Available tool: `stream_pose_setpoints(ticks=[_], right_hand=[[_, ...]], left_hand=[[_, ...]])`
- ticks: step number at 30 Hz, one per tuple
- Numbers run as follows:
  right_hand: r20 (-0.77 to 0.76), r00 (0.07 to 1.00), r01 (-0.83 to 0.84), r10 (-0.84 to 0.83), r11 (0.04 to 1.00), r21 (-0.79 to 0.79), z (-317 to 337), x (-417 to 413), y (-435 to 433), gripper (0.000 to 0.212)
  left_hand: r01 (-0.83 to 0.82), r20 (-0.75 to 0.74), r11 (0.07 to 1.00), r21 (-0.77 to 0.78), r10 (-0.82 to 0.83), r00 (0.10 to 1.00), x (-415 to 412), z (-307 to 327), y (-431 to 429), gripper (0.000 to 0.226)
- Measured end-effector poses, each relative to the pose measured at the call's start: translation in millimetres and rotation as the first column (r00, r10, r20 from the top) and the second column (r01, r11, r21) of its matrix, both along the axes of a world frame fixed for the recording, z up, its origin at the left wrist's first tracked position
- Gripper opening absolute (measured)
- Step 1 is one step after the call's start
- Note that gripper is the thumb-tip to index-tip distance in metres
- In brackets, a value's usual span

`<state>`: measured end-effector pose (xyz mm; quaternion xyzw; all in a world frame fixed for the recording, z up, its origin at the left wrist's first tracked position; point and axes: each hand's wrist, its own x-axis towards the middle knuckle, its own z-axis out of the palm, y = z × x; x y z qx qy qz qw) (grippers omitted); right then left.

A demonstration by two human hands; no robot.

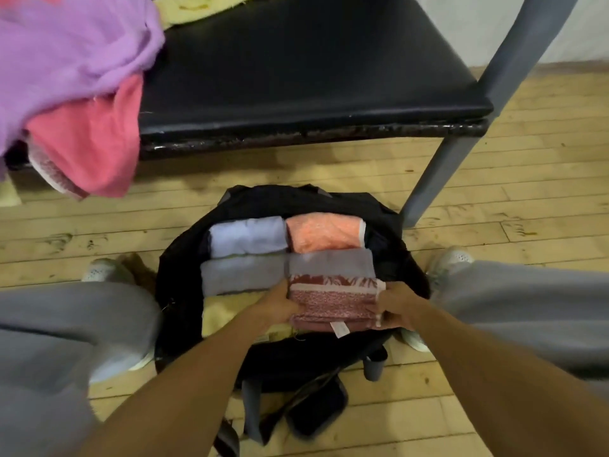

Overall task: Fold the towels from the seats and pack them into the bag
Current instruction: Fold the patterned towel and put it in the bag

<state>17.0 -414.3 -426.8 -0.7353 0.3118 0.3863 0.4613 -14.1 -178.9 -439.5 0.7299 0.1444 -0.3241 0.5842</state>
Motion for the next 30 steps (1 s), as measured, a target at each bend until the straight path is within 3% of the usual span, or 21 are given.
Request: stream_pose_setpoints(ticks=[3, 6, 9, 13, 17, 19, 22, 25, 28, 30], right_hand=[[0.012, 0.997, -0.071, 0.073, 0.988, -0.140, -15.4, -1.4, 3.8, 0.016], [-0.001, 0.967, -0.245, 0.254, 0.931, -0.269, -13.4, -1.1, 4.1, 0.006], [0.018, 0.948, -0.292, 0.318, 0.890, -0.350, -20.0, -2.4, 2.9, 0.024], [0.011, 0.910, -0.369, 0.415, 0.821, -0.434, -33.1, -6.0, 4.7, 0.027], [0.051, 0.814, -0.461, 0.579, 0.696, -0.551, -16.9, -4.4, 1.3, 0.026], [0.095, 0.766, -0.473, 0.635, 0.658, -0.586, 3.0, 3.5, -1.6, 0.028], [0.079, 0.672, -0.529, 0.736, 0.552, -0.645, 37.0, 21.7, 0.4, 0.034], [0.119, 0.619, -0.510, 0.777, 0.512, -0.691, 85.5, 39.6, 17.7, 0.024], [0.175, 0.508, -0.498, 0.843, 0.454, -0.739, 136.8, 55.9, 39.0, 0.021], [0.305, 0.464, -0.459, 0.831, 0.521, -0.720, 173.7, 62.0, 55.7, 0.022]], left_hand=[[-0.002, 0.005, 0.998, 0.068, 0.002, 1.000, -11.8, -22.9, -2.4, 0.063], [0.058, 0.025, 0.971, 0.232, -0.066, 0.998, -22.6, -41.1, -7.9, 0.055], [0.078, 0.067, 0.938, 0.339, -0.106, 0.992, -20.7, -50.5, -14.4, 0.049], [0.106, 0.047, 0.881, 0.461, -0.143, 0.989, -18.0, -57.0, -21.4, 0.054], [0.129, 0.013, 0.900, 0.416, -0.148, 0.989, -14.0, -47.3, -23.6, 0.044], [0.173, 0.013, 0.903, 0.392, -0.193, 0.981, -4.7, -26.7, -19.5, 0.039], [0.260, 0.016, 0.813, 0.520, -0.314, 0.949, 17.5, 13.4, -9.2, 0.046], [0.289, 0.106, 0.753, 0.591, -0.428, 0.898, 40.7, 64.0, 7.3, 0.028], [0.291, 0.227, 0.814, 0.503, -0.449, 0.864, 51.8, 124.3, 26.7, 0.019], [0.223, 0.309, 0.864, 0.452, -0.386, 0.869, 53.4, 165.2, 41.1, 0.018]])
